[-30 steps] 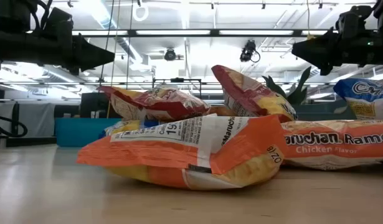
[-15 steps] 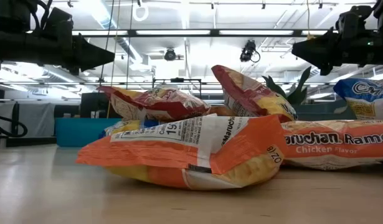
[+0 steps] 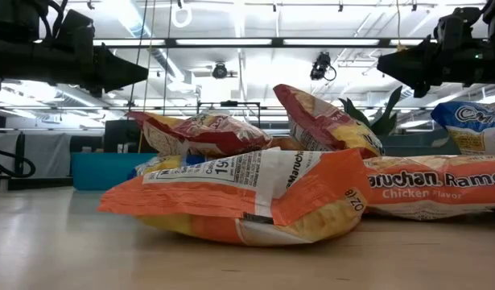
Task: Sort Maruchan noodles
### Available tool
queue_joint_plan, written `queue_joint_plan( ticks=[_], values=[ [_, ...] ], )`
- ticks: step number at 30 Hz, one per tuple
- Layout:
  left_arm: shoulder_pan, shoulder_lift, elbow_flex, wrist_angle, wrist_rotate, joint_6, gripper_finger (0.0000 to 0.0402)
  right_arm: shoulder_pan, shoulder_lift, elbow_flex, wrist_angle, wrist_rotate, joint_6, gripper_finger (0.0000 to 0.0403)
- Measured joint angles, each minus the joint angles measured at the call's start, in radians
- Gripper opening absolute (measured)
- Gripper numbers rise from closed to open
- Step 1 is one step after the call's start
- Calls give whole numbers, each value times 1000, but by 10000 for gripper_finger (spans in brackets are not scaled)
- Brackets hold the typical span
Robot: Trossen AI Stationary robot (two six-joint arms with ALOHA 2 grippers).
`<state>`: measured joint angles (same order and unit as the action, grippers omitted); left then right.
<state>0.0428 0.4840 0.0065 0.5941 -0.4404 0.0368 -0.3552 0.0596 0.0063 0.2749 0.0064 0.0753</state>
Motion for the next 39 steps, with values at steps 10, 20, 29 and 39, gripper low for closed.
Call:
queue_joint_plan(
  ticks=[10,20,29,39],
  values=[
    [0,0,0,0,0,0,115,0,0,0,0,0,0,124],
    [-1,0,0,15,0,-216,115,0,0,0,70,-78,251,124],
    [-2,0,0,31,0,-644,115,0,0,0,74,-226,588,124],
    [-1,0,0,-1,-27,-386,115,0,226,216,-285,-359,330,124]
  ],
)
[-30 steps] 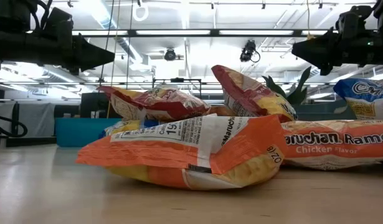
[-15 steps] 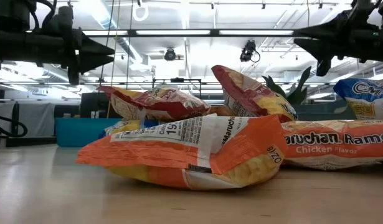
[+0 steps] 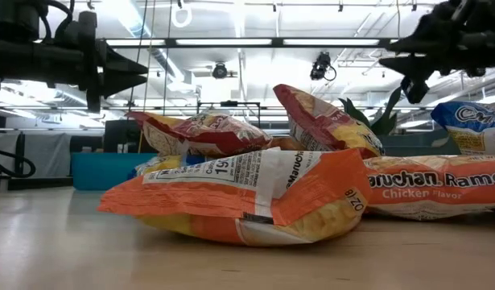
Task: Sort Maruchan noodles
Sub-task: Put the blue noodle pack into the green bin
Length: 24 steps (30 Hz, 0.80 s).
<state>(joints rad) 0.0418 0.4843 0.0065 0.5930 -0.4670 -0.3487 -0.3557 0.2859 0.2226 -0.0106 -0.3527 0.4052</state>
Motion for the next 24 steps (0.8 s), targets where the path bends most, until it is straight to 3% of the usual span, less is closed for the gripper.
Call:
queue_joint_plan(
  ticks=[5,9,17,24],
  values=[
    [0,0,0,-1,0,20,115,32,174,103,-93,-54,-92,124],
    [0,0,0,-1,0,20,115,132,314,195,-251,-80,-152,124],
    [0,0,0,-2,0,20,115,469,519,344,-424,181,-139,124],
    [0,0,0,-2,0,21,115,682,704,455,-430,323,-116,135]
  ],
)
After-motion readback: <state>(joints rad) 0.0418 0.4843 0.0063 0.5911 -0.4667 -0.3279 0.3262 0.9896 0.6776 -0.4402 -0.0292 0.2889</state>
